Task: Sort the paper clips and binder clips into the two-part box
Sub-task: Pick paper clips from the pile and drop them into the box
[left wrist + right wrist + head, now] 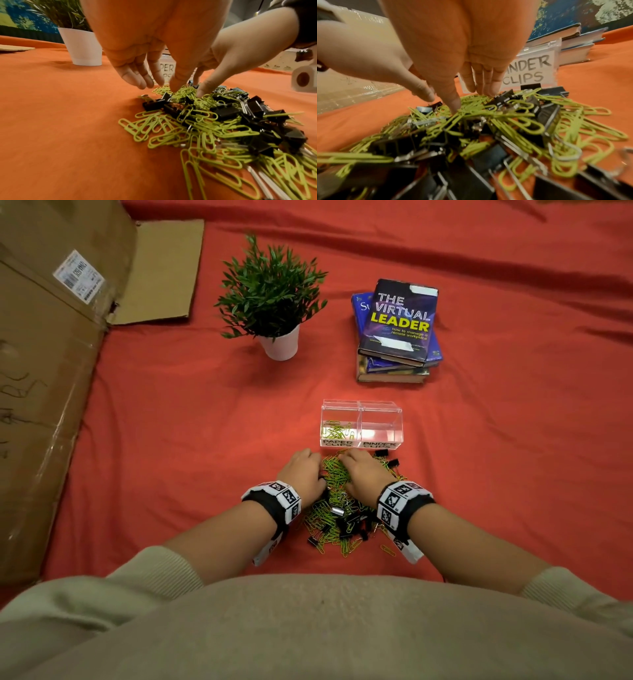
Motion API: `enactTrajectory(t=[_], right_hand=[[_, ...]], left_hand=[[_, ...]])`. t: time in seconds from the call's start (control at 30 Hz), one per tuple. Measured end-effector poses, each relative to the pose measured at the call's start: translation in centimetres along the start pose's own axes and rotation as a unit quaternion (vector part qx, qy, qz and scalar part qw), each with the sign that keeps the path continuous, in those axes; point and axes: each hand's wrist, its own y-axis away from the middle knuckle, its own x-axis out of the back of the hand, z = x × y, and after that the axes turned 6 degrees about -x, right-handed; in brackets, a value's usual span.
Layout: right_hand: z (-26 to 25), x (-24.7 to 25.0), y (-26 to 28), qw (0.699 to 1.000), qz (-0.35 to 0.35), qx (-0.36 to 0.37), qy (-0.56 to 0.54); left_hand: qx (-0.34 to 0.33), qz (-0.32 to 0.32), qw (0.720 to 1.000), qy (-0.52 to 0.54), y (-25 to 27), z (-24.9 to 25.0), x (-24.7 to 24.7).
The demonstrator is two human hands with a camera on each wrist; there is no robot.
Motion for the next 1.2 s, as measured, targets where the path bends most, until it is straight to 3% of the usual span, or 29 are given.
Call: enactTrajectory(t=[0.37, 0.57, 0.7, 0.83, 0.97, 1.1, 1.2], right_hand=[[1.0, 0.3, 0.5, 0.997, -0.042, -0.040, -0.044], [1.8, 4.1, -0.3, 0.978, -0.055, -0.121, -0.164], [1.6, 7.4, -2.0, 0.968, -0.021, -0.122, -0.217], [0.2, 8.7, -4.4, 0.982, 0.010, -0.116, -0.147], [-0.9, 8.5, -5.8, 0.991, -0.004, -0.105, -0.082], [-0.8, 8.0, -5.2, 0.991, 0.037, -0.090, -0.088], [-0.4, 6.9, -3.2, 0.989, 0.071, -0.080, -0.104]], left_hand=[[-0.065, -0.027, 0.997, -0.023, -1.6, 1.7, -1.5], [-0.085, -0.018, 0.995, -0.048, -1.8, 1.6, -1.3], [-0.078, -0.020, 0.995, -0.066, -1.7, 1.8, -1.5], [-0.082, -0.034, 0.992, -0.091, -1.5, 1.9, -1.6], [-0.093, -0.057, 0.988, -0.110, -1.4, 1.6, -1.4], [-0.088, -0.072, 0.990, -0.081, -1.7, 0.8, -1.2], [-0.086, -0.047, 0.995, -0.034, -1.8, 0.6, -0.7]])
